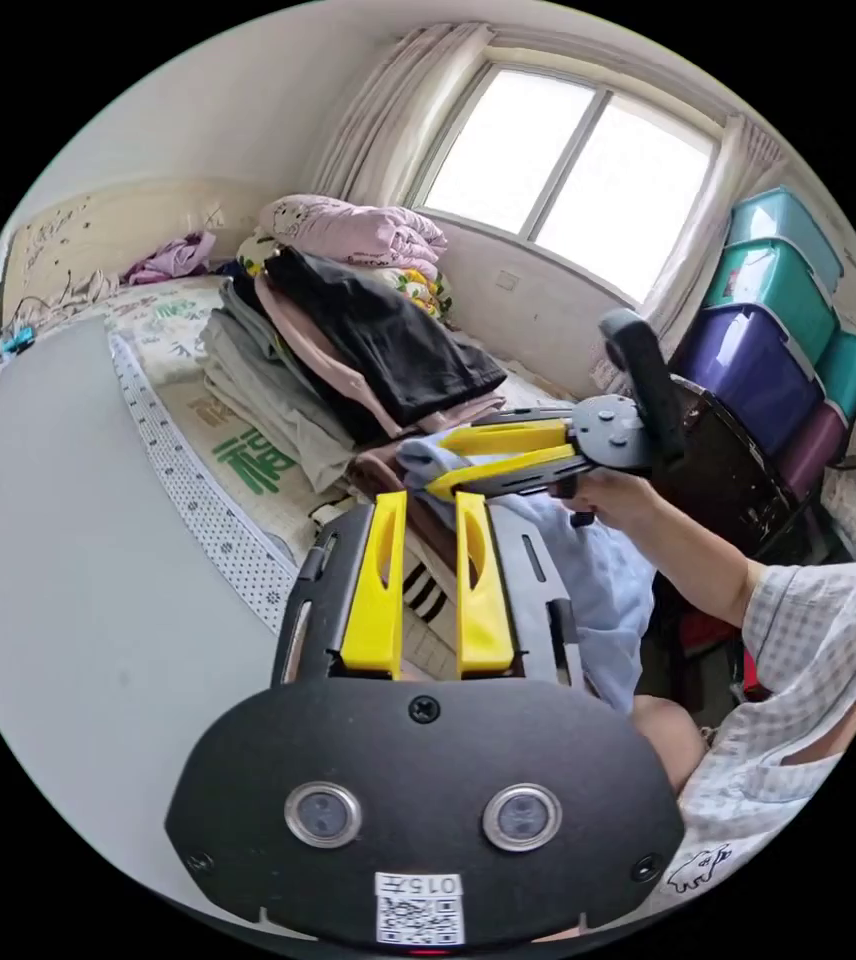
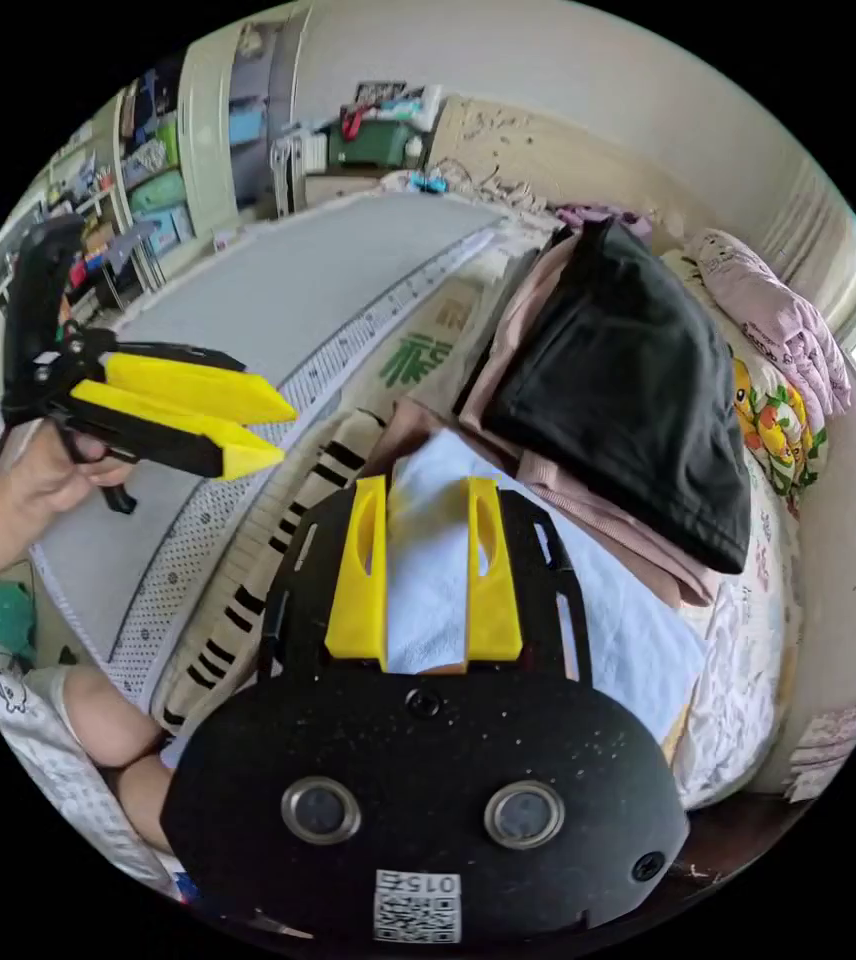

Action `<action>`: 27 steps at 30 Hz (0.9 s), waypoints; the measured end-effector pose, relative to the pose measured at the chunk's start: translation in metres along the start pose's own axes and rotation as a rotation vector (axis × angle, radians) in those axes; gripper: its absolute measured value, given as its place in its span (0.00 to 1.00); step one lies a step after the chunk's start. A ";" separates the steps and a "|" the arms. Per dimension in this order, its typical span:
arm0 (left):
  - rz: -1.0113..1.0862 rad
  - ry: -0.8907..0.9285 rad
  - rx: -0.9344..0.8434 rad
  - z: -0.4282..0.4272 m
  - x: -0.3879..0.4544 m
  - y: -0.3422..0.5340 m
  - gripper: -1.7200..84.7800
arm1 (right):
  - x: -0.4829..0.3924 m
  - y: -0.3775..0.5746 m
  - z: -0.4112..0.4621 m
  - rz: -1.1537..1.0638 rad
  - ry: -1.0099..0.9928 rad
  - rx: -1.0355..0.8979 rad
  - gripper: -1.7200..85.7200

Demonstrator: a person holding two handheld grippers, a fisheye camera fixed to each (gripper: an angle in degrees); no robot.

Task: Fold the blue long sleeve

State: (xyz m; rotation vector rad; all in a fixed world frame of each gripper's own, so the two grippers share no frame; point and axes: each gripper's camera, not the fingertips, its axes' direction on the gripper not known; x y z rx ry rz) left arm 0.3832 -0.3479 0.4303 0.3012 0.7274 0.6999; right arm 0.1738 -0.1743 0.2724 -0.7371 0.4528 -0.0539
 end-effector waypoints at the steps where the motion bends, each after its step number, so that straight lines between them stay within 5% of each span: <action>1: -0.012 0.015 -0.027 0.003 -0.002 0.001 0.12 | 0.005 0.004 -0.008 0.024 -0.018 0.032 0.12; 7: -0.005 0.048 -0.064 0.015 0.002 -0.003 0.16 | 0.063 0.089 -0.074 0.306 -0.118 0.308 0.08; 13: -0.210 0.065 -0.130 0.048 -0.019 -0.002 0.19 | 0.089 0.187 -0.133 0.478 -0.117 0.538 0.08; 19: -0.292 0.139 -0.008 0.023 -0.011 0.014 0.09 | 0.089 0.227 -0.178 0.500 -0.074 0.684 0.08; 27: -0.126 0.168 0.385 -0.158 0.050 0.061 0.08 | 0.072 0.290 -0.295 0.516 0.080 0.951 0.07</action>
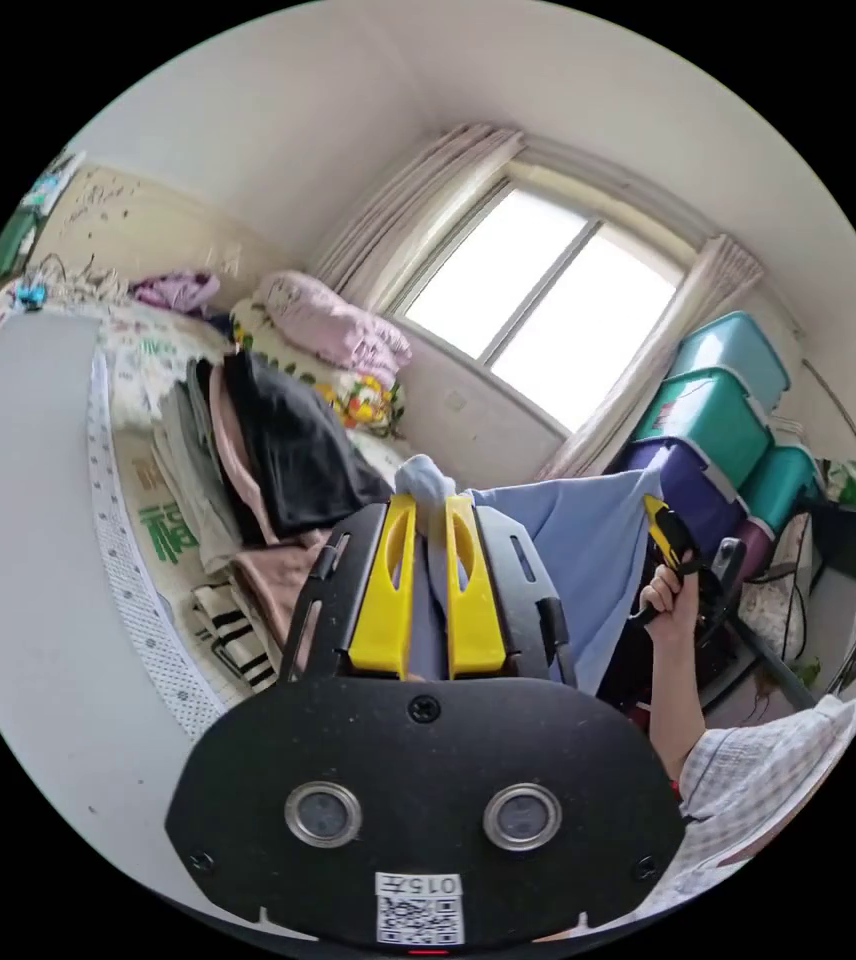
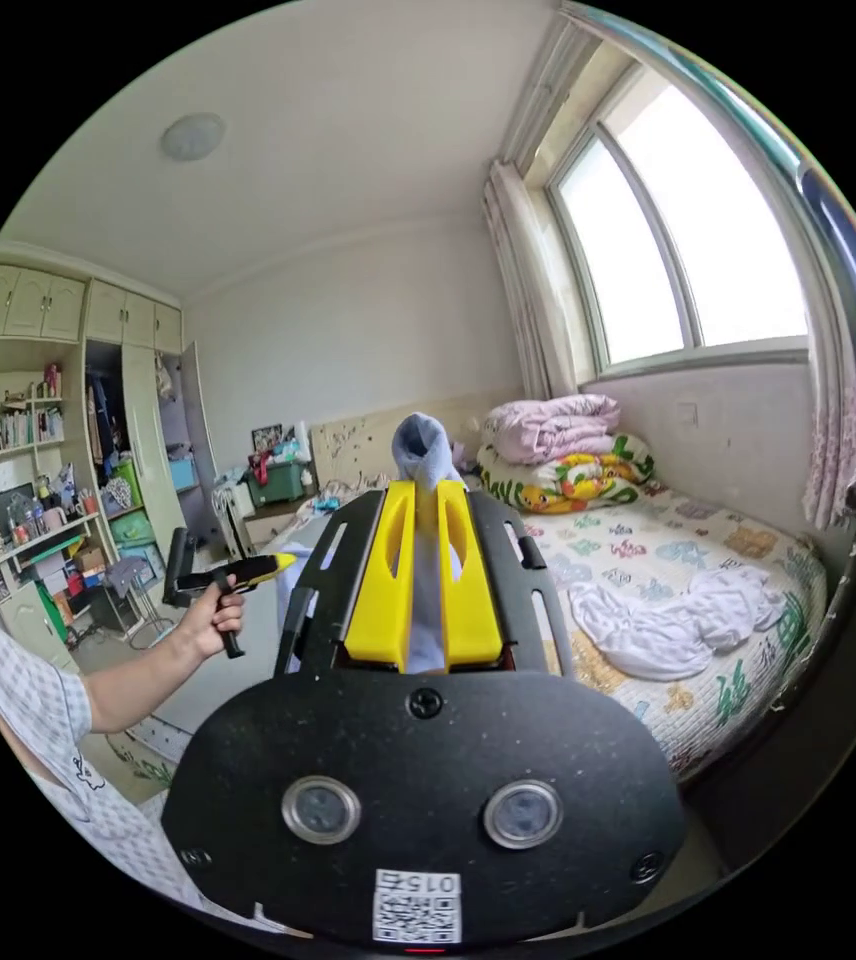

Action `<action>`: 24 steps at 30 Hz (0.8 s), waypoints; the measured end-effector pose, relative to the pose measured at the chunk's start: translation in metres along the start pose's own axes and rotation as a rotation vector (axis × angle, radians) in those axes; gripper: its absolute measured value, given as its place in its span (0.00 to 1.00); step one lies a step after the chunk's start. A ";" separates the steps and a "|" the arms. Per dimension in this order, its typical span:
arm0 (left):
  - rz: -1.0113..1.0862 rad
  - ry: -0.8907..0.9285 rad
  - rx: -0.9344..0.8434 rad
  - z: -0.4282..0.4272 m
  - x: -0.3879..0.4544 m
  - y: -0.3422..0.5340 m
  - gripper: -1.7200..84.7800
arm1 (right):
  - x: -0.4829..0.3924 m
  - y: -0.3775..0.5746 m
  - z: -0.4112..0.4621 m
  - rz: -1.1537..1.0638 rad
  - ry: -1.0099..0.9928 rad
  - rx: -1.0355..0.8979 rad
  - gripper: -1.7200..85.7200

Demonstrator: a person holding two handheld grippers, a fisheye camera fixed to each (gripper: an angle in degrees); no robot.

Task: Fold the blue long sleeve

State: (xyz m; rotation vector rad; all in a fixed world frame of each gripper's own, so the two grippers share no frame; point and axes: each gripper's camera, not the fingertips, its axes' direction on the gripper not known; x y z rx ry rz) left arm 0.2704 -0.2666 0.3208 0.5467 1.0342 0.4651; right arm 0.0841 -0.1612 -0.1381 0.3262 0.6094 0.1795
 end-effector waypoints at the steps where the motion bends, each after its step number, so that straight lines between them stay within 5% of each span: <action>1: 0.021 -0.014 0.057 -0.040 0.012 0.001 0.08 | -0.003 -0.006 -0.017 0.001 -0.013 0.043 0.07; 8: 0.230 -0.368 0.337 -0.281 0.088 0.025 0.08 | -0.034 -0.010 -0.027 0.033 -0.272 0.144 0.07; 15: 0.211 -0.578 0.475 -0.434 0.115 0.075 0.08 | -0.087 0.013 0.048 0.146 -0.568 0.110 0.07; 24: -0.028 -0.803 0.335 -0.497 0.001 0.132 0.08 | -0.173 0.062 0.231 0.163 -0.560 -0.316 0.07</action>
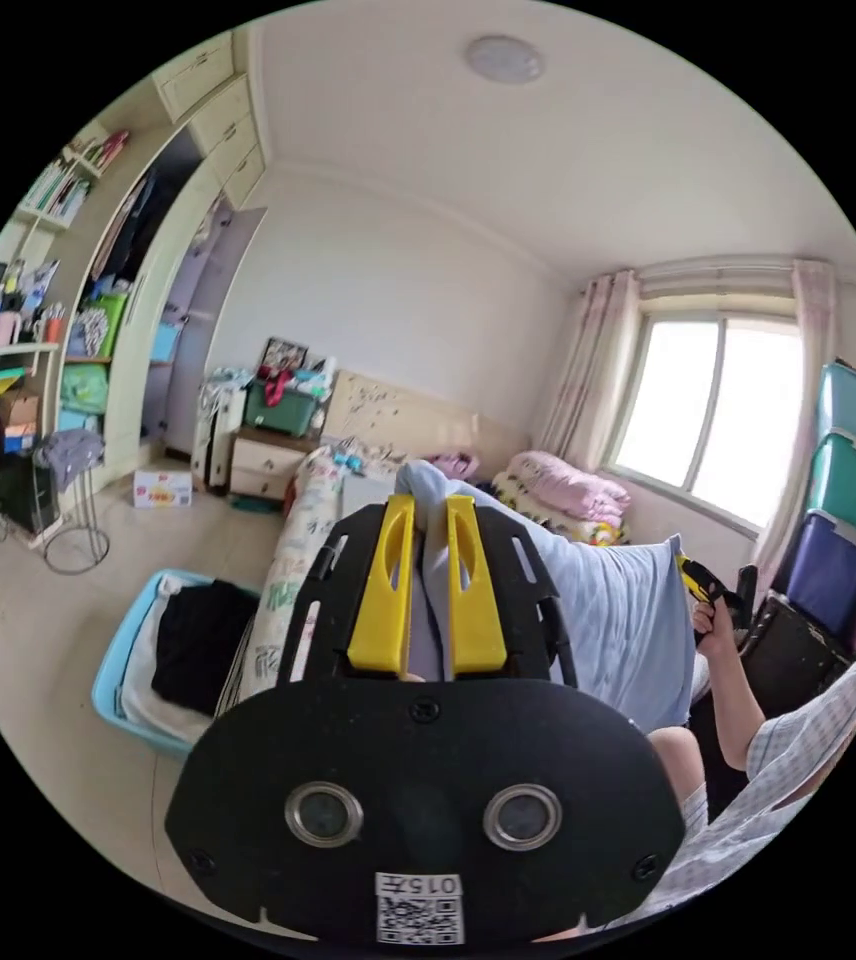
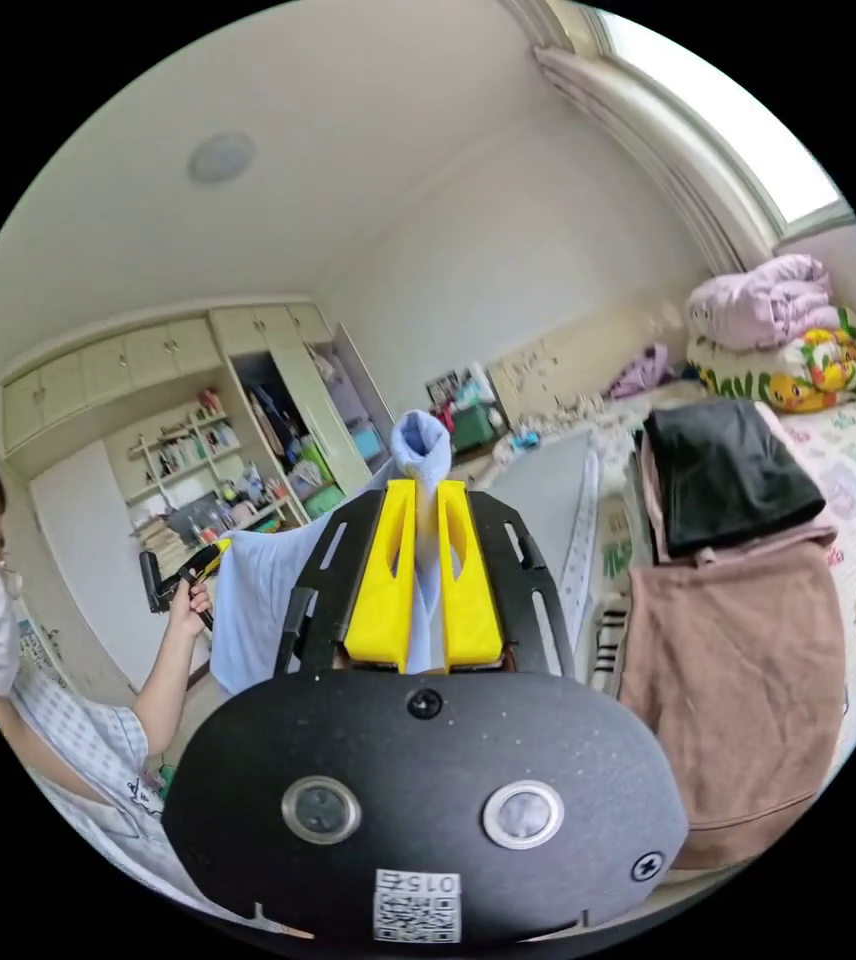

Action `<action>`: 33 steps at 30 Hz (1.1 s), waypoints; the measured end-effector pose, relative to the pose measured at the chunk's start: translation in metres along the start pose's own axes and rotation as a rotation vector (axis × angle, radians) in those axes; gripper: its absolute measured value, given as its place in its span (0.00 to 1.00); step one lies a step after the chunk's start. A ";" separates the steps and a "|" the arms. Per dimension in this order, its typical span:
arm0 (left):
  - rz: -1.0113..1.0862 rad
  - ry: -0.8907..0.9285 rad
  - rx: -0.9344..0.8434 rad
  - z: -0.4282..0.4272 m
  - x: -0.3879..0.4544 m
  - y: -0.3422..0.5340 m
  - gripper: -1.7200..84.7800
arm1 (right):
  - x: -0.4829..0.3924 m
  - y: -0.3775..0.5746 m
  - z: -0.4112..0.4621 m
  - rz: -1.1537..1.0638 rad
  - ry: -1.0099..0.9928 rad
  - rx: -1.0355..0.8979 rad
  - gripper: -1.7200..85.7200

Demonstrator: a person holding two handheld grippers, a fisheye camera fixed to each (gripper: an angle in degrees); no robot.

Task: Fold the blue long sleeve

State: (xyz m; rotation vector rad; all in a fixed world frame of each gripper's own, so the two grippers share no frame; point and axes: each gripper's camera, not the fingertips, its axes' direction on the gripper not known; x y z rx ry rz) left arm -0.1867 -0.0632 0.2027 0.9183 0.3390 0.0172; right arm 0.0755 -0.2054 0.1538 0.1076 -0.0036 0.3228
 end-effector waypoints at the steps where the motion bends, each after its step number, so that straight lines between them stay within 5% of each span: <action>1: -0.032 -0.048 -0.076 0.028 -0.022 0.013 0.08 | 0.012 0.004 0.041 0.017 0.047 -0.076 0.07; 5: -0.007 -0.187 -0.332 0.121 -0.065 0.070 0.08 | 0.052 0.031 0.166 0.063 0.185 -0.315 0.07; 20: -0.073 -0.295 -0.393 0.189 -0.112 0.083 0.10 | 0.099 0.005 0.255 0.113 0.379 -0.420 0.09; 25: 0.019 -0.326 -0.319 0.159 -0.103 0.069 0.11 | 0.088 0.002 0.236 0.125 0.348 -0.290 0.07; 29: 0.293 -0.032 -0.387 0.135 -0.070 0.074 0.11 | 0.048 -0.001 0.224 -0.145 -0.042 -0.292 0.04; 33: 0.511 0.363 -0.541 0.128 -0.042 0.093 0.11 | -0.011 0.023 0.224 -0.497 -0.183 -0.405 0.04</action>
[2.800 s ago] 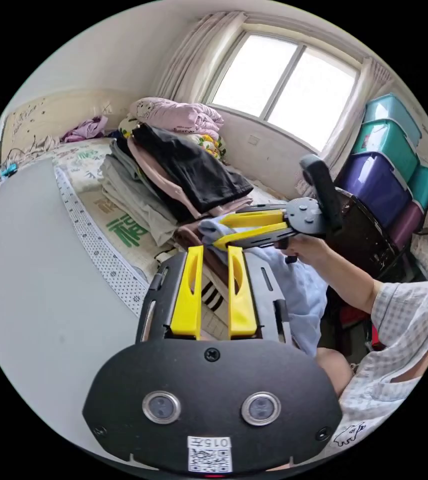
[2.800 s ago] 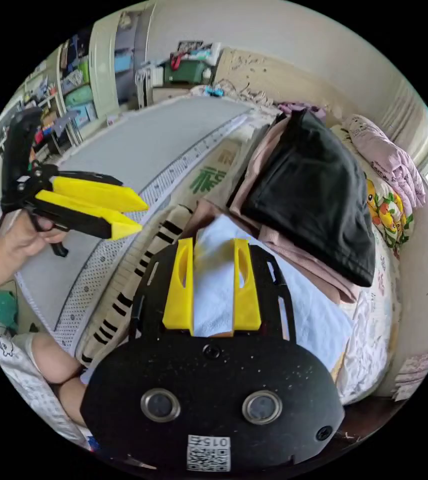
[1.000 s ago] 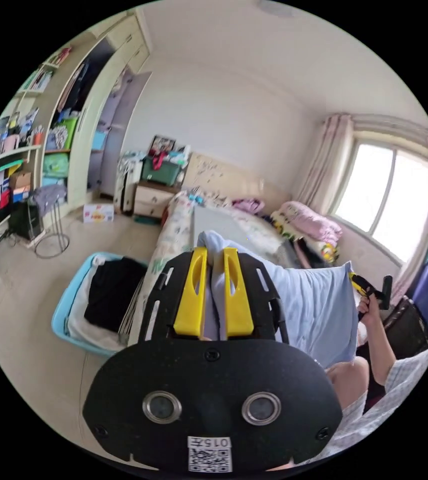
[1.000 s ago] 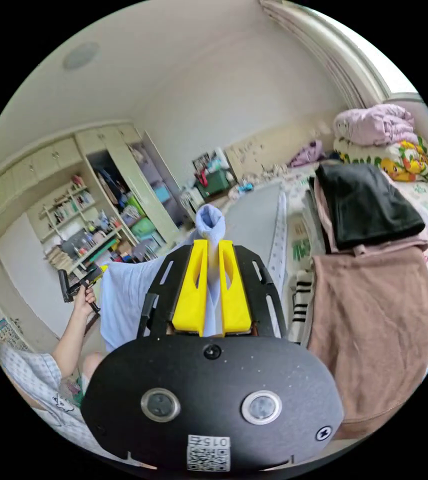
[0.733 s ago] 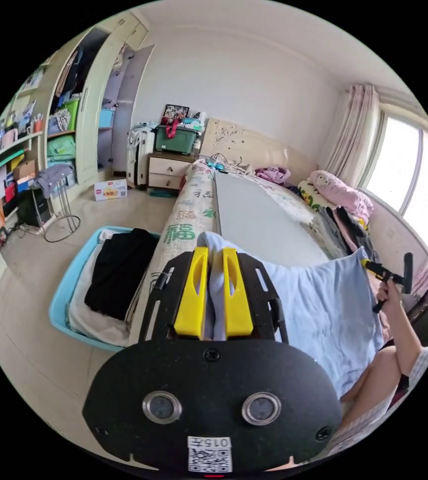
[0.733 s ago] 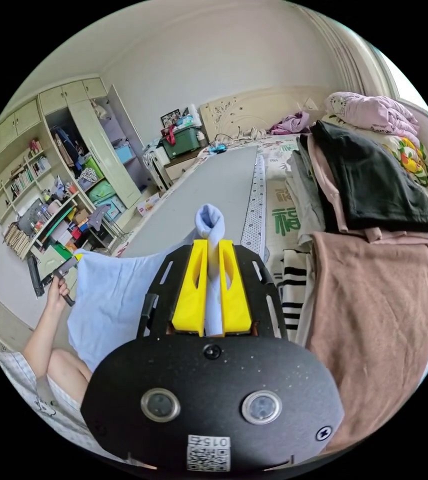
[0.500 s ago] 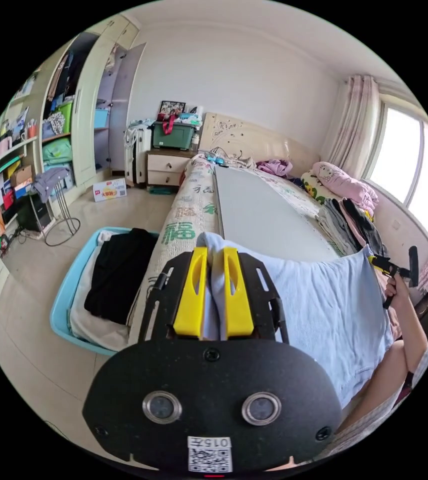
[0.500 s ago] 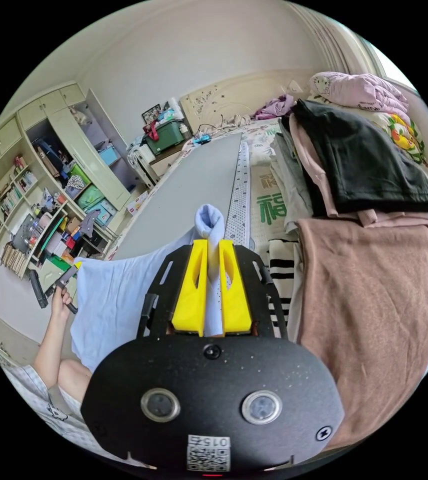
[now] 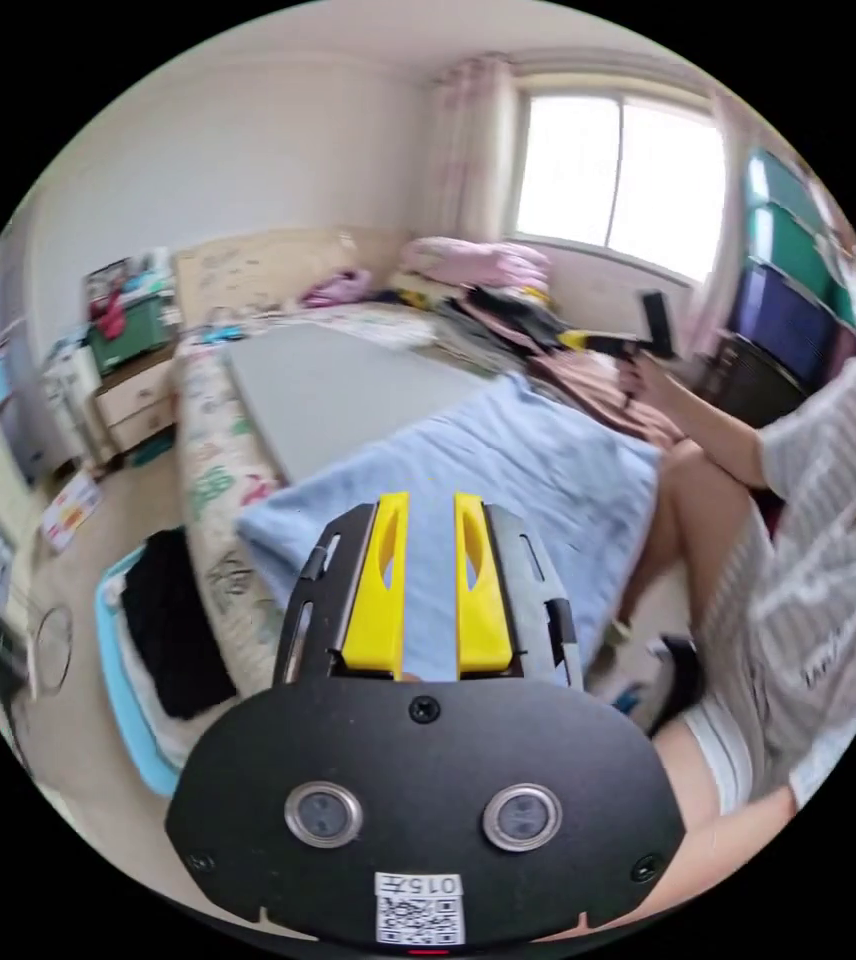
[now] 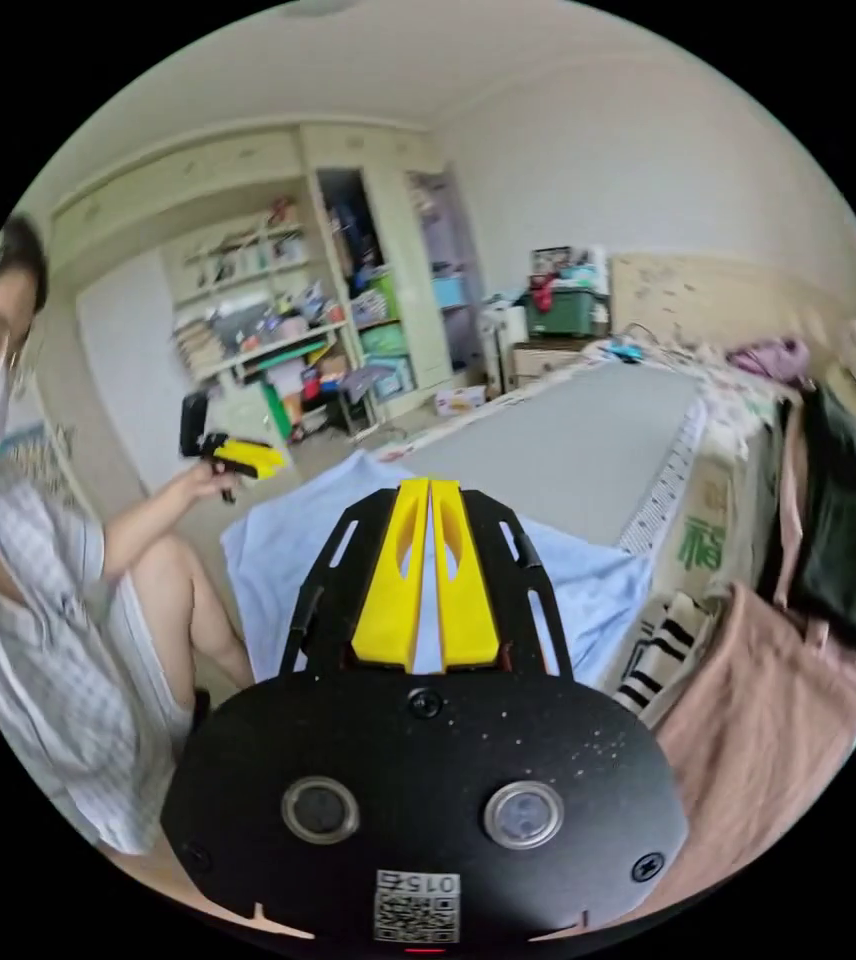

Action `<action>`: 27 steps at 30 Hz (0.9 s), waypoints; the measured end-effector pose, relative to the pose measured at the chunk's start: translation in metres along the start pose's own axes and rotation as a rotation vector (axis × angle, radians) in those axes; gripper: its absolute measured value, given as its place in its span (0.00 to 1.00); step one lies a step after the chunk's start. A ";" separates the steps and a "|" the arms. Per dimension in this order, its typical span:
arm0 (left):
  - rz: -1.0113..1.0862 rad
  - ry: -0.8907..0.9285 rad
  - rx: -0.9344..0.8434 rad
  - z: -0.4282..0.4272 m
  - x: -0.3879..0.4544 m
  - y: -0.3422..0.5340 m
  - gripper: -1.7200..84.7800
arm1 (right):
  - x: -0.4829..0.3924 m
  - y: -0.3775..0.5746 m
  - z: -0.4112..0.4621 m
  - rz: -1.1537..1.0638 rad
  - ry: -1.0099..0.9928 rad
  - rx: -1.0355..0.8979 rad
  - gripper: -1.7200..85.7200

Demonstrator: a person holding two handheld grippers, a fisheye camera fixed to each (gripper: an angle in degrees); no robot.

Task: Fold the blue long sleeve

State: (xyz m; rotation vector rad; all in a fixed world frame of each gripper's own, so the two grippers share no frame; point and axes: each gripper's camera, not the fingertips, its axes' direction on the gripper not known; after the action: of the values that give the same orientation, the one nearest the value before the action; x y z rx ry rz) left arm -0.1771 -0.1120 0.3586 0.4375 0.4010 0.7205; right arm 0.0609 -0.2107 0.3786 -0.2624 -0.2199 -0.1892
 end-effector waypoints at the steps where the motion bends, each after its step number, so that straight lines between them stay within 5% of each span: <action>1: 0.046 0.096 -0.039 0.006 0.007 0.003 0.12 | -0.020 0.002 0.007 -0.104 -0.037 -0.061 0.04; 8: 0.229 0.333 -0.351 0.048 0.039 0.008 0.17 | -0.083 0.030 0.056 -0.389 -0.381 -0.462 0.09; 13: 0.247 0.277 -0.397 0.060 0.038 0.006 0.13 | -0.085 0.047 0.083 -0.422 -0.298 -0.622 0.12; 27: 0.314 0.185 -0.424 0.069 0.048 0.001 0.09 | -0.112 0.040 0.095 -0.598 -0.160 -0.656 0.09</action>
State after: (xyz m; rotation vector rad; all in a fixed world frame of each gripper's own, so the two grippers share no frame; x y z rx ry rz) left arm -0.1113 -0.0945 0.4077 0.0296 0.3432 1.1279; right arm -0.0556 -0.1288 0.4315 -0.8647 -0.3892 -0.8409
